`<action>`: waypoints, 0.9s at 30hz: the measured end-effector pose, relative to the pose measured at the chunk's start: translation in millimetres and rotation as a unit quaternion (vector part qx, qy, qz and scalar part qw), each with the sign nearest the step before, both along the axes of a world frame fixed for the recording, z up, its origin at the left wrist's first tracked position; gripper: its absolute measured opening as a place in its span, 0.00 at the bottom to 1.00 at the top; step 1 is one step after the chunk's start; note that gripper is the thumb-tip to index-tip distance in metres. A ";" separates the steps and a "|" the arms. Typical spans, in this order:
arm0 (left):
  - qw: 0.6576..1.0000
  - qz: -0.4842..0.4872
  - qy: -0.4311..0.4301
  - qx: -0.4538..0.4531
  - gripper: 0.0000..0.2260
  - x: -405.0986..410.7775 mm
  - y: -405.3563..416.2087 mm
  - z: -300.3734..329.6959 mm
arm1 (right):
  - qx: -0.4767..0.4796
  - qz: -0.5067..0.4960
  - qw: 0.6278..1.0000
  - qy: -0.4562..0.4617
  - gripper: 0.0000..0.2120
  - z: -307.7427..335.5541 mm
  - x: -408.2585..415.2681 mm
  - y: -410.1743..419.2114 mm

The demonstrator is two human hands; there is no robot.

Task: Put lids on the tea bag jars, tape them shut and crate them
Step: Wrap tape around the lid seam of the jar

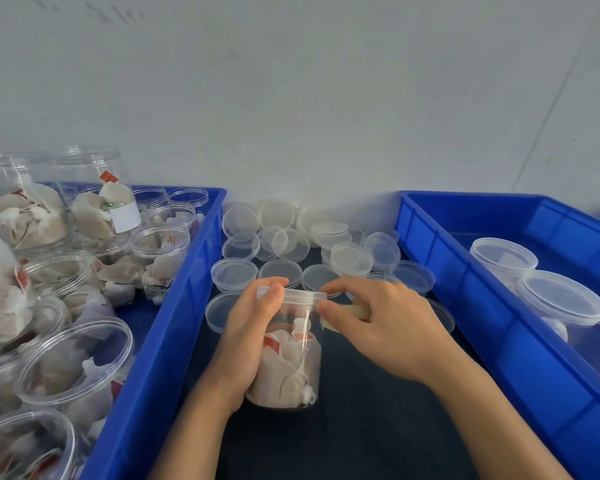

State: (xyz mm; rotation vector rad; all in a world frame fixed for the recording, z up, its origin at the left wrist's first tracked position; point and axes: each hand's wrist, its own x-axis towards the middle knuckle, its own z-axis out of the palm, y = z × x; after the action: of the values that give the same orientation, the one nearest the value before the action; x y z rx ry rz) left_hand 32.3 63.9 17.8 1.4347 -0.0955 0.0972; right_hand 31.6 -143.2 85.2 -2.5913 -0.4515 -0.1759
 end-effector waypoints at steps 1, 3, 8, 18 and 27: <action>1.000 -0.012 0.006 -0.010 0.32 -0.5 0.5 -0.6 | -0.002 0.006 1.000 0.010 0.31 0.8 0.1 -0.8; 0.998 -0.039 0.027 -0.039 0.33 -1.7 1.1 -1.5 | -0.008 0.019 0.999 0.031 0.31 2.6 0.5 -2.3; 0.995 -0.071 0.056 -0.030 0.38 -0.5 -0.5 -2.4 | -0.013 0.024 0.998 0.061 0.23 2.1 2.5 -4.1; 0.980 0.122 -0.012 0.156 0.24 -4.7 -3.1 8.0 | -0.110 -0.053 0.988 -0.097 0.33 -8.5 -5.9 15.6; 0.960 0.131 -0.003 0.248 0.39 -3.5 -15.5 12.3 | -0.054 -0.058 0.990 -0.116 0.17 -14.8 -15.1 24.6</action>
State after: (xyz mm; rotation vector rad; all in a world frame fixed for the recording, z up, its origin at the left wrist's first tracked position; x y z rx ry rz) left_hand 28.7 48.4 30.1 1.9441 0.0732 0.3120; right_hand 16.5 -118.7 70.4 -2.7167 -0.3996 -0.5093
